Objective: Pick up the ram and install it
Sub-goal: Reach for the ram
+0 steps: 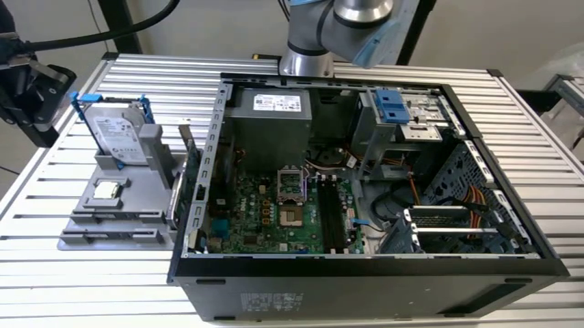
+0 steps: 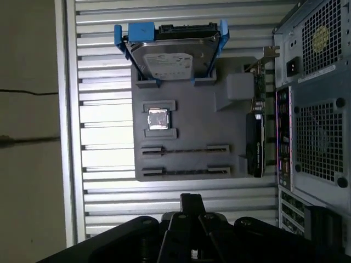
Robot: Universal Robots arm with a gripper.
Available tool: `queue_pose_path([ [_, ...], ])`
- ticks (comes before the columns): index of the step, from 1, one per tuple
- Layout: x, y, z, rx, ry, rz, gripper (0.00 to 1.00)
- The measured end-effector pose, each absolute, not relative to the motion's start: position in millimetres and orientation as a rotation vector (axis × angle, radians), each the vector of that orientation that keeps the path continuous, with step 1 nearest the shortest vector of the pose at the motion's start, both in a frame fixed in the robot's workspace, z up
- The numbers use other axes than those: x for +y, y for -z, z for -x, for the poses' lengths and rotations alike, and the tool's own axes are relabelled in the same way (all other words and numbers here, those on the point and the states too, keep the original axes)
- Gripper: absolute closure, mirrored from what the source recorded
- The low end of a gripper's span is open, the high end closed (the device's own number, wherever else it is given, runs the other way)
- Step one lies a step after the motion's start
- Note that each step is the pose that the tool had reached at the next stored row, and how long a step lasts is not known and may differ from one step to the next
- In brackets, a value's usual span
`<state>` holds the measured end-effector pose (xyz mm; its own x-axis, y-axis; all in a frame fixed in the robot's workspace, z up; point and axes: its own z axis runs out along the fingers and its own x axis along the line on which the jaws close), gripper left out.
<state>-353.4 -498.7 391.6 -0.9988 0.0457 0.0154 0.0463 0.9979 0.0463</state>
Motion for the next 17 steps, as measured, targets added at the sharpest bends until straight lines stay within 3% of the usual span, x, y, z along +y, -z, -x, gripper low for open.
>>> queue_pose_path([
  [17, -502.1, -391.6, 353.3, -3.126, 0.073, 0.044, 1.00],
])
